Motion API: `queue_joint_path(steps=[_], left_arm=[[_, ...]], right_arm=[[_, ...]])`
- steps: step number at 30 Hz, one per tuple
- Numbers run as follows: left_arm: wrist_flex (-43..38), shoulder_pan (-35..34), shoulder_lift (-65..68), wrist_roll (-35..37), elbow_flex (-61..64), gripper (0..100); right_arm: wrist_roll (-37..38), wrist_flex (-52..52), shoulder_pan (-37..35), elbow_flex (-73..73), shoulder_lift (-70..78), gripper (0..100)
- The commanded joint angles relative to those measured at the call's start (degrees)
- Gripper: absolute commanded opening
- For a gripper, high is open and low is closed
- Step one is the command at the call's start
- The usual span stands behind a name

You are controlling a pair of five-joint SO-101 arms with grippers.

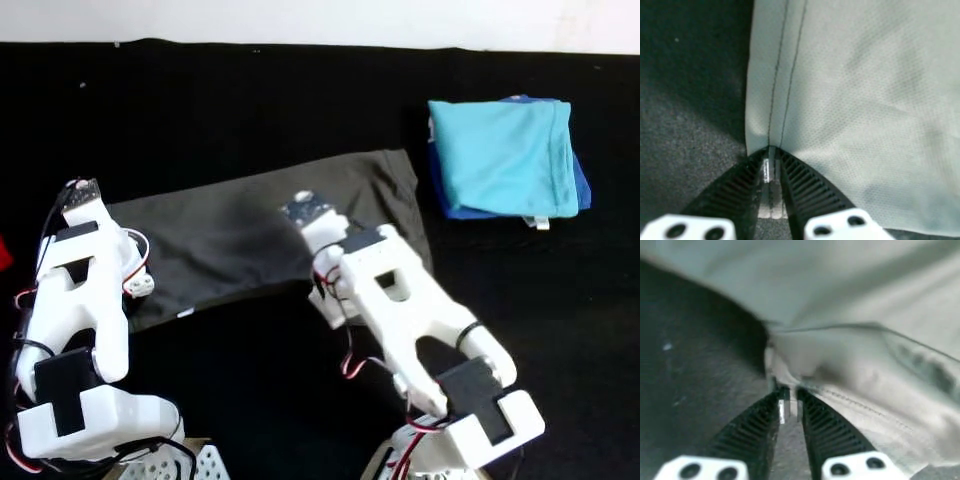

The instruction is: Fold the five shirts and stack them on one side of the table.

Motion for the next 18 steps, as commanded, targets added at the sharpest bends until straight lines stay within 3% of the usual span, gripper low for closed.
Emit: queue_joint_path(steps=[1, 5, 10, 13, 18], left_arm=[[-0.9, -0.4, -0.2, 0.4, 0.3, 1], [-0.9, -0.4, -0.2, 0.4, 0.3, 1], [-0.9, -0.4, -0.2, 0.4, 0.3, 1], [-0.9, -0.4, -0.2, 0.4, 0.3, 1], [-0.9, -0.5, -0.2, 0.4, 0.3, 1]], right_arm=[[-0.6, 4.1, -0.3, -2.7, -3.1, 4.1], [-0.5, 12.5, 4.5, -8.8, -6.5, 4.6], [11.2, 25.9, 5.8, -14.4, -7.8, 16.9], [16.5, 26.5, 8.9, -14.4, -7.6, 24.0], [20.0, 18.7, 18.1, -14.2, -4.1, 17.0]])
